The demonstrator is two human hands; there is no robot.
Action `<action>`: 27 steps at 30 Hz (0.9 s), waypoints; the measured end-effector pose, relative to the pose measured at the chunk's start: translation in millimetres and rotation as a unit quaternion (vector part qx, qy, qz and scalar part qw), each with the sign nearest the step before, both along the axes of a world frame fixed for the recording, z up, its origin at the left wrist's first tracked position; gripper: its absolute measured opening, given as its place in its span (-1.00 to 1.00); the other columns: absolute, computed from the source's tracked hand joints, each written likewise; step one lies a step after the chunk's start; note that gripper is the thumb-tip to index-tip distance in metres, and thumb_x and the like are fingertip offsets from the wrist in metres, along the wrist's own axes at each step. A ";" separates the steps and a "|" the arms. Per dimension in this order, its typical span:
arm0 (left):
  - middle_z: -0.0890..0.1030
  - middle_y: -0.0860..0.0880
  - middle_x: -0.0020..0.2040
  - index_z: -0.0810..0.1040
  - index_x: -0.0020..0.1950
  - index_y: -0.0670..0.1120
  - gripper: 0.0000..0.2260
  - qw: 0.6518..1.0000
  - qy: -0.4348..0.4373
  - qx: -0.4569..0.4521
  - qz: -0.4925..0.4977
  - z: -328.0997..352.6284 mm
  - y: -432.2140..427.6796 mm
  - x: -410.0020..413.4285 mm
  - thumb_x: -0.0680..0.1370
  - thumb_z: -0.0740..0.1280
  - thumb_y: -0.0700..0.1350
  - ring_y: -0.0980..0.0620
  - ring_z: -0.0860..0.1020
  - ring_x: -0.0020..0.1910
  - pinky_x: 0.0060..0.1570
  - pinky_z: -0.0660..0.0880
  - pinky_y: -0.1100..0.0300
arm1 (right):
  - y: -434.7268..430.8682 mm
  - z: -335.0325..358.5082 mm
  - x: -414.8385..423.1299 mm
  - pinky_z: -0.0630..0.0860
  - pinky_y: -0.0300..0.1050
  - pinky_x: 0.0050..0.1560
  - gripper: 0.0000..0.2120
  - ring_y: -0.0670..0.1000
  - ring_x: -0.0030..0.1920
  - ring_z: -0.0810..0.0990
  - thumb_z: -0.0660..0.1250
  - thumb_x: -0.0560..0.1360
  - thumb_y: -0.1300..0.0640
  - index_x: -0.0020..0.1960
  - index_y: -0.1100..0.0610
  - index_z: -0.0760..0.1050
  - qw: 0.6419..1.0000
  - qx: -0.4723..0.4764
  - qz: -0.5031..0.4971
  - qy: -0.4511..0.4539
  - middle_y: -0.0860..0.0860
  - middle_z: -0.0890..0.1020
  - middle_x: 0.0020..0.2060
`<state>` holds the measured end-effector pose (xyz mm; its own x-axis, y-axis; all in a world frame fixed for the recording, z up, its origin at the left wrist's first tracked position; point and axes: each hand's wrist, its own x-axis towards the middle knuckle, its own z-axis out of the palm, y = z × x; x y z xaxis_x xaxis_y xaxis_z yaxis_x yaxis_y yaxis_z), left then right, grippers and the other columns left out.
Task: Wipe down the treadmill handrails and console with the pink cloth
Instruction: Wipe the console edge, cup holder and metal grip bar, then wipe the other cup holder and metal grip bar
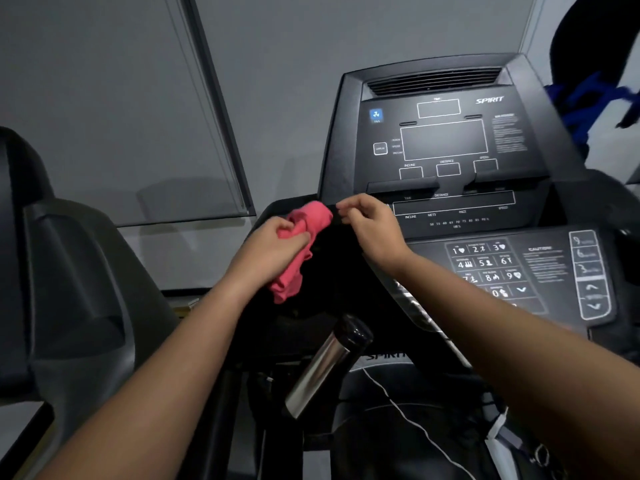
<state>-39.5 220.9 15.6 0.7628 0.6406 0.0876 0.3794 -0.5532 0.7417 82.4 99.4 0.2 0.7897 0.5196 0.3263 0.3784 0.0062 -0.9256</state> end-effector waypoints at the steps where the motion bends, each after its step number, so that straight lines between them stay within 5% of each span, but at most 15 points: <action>1: 0.63 0.09 -0.13 0.48 -0.05 0.11 -0.72 0.999 -0.040 -0.027 0.007 0.9 -3.1 6.5 0.35 0.37 0.21 0.11 0.62 -0.18 -0.04 0.54 0.12 | -3.5 6.6 -2.3 0.51 -0.29 -0.10 -0.77 -0.03 -0.16 0.57 0.16 0.53 0.30 -0.12 0.05 0.52 0.999 0.018 0.022 0.040 -0.02 0.59 -0.19; 3: 0.61 0.03 0.02 0.46 -0.02 0.09 -0.66 0.994 -0.099 -0.053 0.003 3.3 -14.6 17.7 0.34 0.40 0.23 0.02 0.62 -0.03 0.09 0.53 0.01 | -10.4 20.3 -6.3 0.48 -0.25 -0.20 -0.85 -0.02 -0.26 0.55 0.14 0.58 0.20 -0.02 0.09 0.49 0.990 0.022 0.079 0.112 0.00 0.56 -0.19; 6: 0.56 0.00 0.08 0.44 0.11 -0.01 -0.76 0.984 -0.162 -0.077 -0.018 11.0 -40.1 28.5 0.55 0.30 0.10 0.03 0.54 0.07 0.07 0.44 0.18 | -15.3 29.9 -9.9 0.50 -0.12 -0.14 -0.89 -0.04 -0.26 0.55 0.19 0.59 0.01 0.00 0.03 0.41 0.966 0.042 0.133 0.219 0.02 0.53 -0.15; 10: 0.53 0.07 0.03 0.31 0.31 -0.08 -0.70 0.965 -0.243 -0.097 -0.017 24.3 -73.9 40.3 0.63 0.19 0.00 0.16 0.53 -0.04 -0.10 0.41 0.41 | -32.0 33.3 -1.3 0.51 -0.16 -0.02 -0.85 -0.05 -0.15 0.58 0.32 0.50 0.26 0.04 0.10 0.44 0.967 0.138 0.052 0.209 0.05 0.59 -0.10; 12: 0.55 0.05 -0.04 0.24 0.34 -0.07 -0.64 0.969 -0.236 -0.075 -0.008 27.1 -84.5 47.9 0.61 0.22 0.02 0.14 0.56 -0.11 -0.11 0.44 0.32 | -47.2 37.7 2.7 0.54 -0.21 -0.10 -0.78 -0.08 -0.23 0.60 0.30 0.49 0.34 0.10 0.14 0.43 0.958 0.168 0.060 0.225 0.05 0.60 -0.15; 17: 0.47 -0.08 0.32 0.16 0.47 -0.08 -0.39 0.976 -0.200 -0.086 0.024 33.7 -121.5 71.2 0.55 0.23 0.21 -0.03 0.49 0.23 0.25 0.42 0.07 | -101.0 49.4 12.6 0.55 -0.23 -0.17 -0.80 -0.09 -0.29 0.62 0.30 0.48 0.35 0.07 0.17 0.50 0.956 0.167 0.120 0.209 0.05 0.64 -0.22; 22: 0.53 0.00 0.04 0.39 0.15 -0.07 -0.71 0.971 -0.224 -0.080 0.013 42.6 -181.3 95.1 0.60 0.20 0.12 0.06 0.52 0.02 -0.07 0.42 0.21 | -159.3 57.2 38.8 0.57 -0.13 -0.07 -0.84 -0.02 -0.19 0.63 0.34 0.47 0.30 0.04 0.15 0.54 0.966 0.136 0.121 0.185 0.08 0.65 -0.14; 27: 0.53 -0.02 -0.06 0.36 0.03 -0.09 -0.88 0.958 -0.283 -0.034 0.031 43.0 -229.2 119.0 0.61 0.25 -0.07 -0.01 0.52 -0.05 -0.01 0.43 0.13 | -212.9 57.9 65.3 0.52 -0.30 -0.09 -0.74 -0.13 -0.18 0.59 0.38 0.42 0.37 -0.02 0.07 0.49 0.988 0.131 0.036 0.072 0.01 0.64 -0.13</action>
